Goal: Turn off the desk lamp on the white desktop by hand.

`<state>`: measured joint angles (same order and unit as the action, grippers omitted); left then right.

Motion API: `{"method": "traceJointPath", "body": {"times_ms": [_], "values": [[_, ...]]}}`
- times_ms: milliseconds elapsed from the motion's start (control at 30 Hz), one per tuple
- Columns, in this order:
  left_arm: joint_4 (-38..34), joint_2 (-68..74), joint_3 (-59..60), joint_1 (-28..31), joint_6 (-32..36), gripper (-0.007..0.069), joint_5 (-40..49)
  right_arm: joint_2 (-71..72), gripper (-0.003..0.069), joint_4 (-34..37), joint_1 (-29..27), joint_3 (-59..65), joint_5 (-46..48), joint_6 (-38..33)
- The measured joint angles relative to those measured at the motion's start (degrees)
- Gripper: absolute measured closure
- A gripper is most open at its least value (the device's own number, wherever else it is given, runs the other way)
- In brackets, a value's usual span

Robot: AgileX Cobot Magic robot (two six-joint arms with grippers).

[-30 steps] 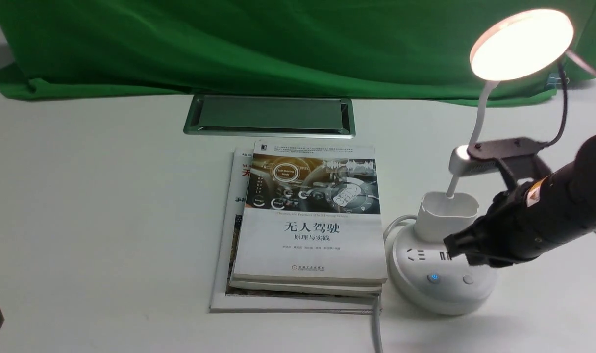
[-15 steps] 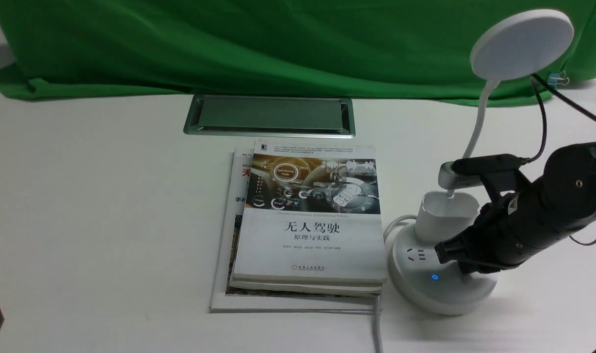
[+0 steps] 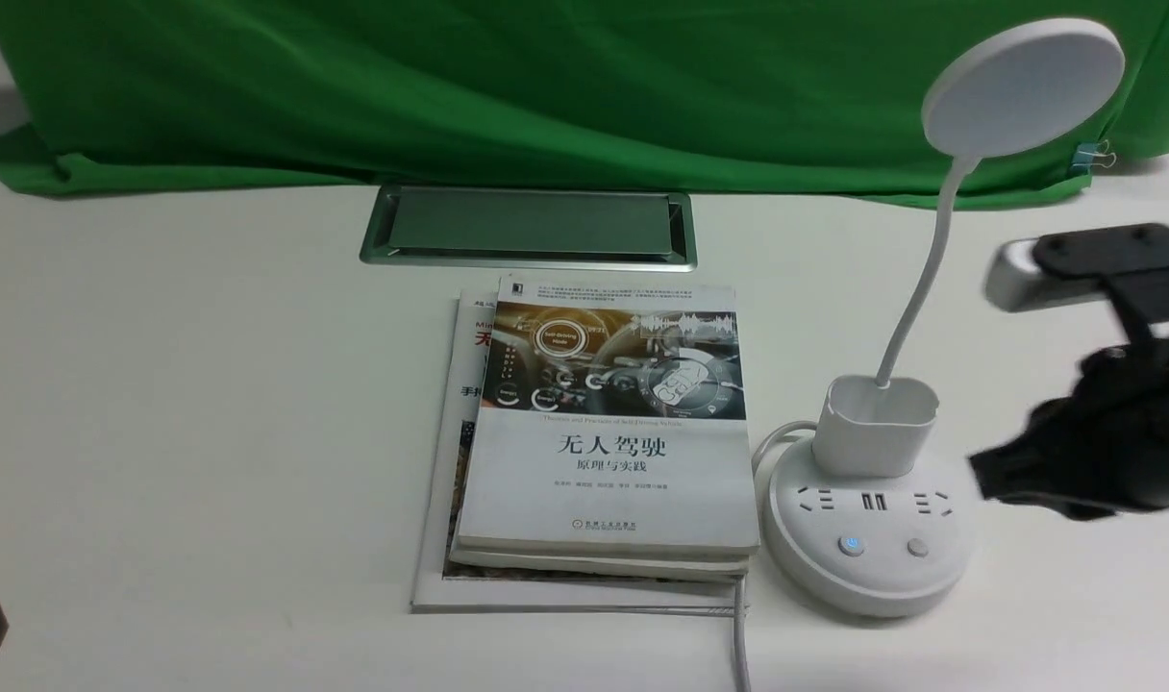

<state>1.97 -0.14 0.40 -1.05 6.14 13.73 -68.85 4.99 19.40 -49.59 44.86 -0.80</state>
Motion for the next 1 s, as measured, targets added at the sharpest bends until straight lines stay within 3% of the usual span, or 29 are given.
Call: {"method": "traceJointPath", "body": {"times_ms": [233, 633, 767, 1000], "values": [[0.0, 0.0, 0.0, 0.0, 0.0, 0.0605, 0.0, 16.53, 0.0622, 0.0, 0.0, 7.28, 3.41, 0.0], [0.0, 0.0, 0.0, 0.0, 0.0, 0.0605, 0.0, 32.04, 0.0617, -0.25, 0.0, 8.07, 2.38, 0.0], [0.0, 0.0, 0.0, 0.0, 0.0, 0.0605, 0.0, 36.23, 0.0616, -1.71, -1.28, 11.61, -2.16, -0.45], [0.06, 0.0, 0.0, 0.0, 0.0, 0.0605, 0.0, 51.16, 0.0617, -2.53, -11.31, 30.32, -18.64, -6.41]]}}
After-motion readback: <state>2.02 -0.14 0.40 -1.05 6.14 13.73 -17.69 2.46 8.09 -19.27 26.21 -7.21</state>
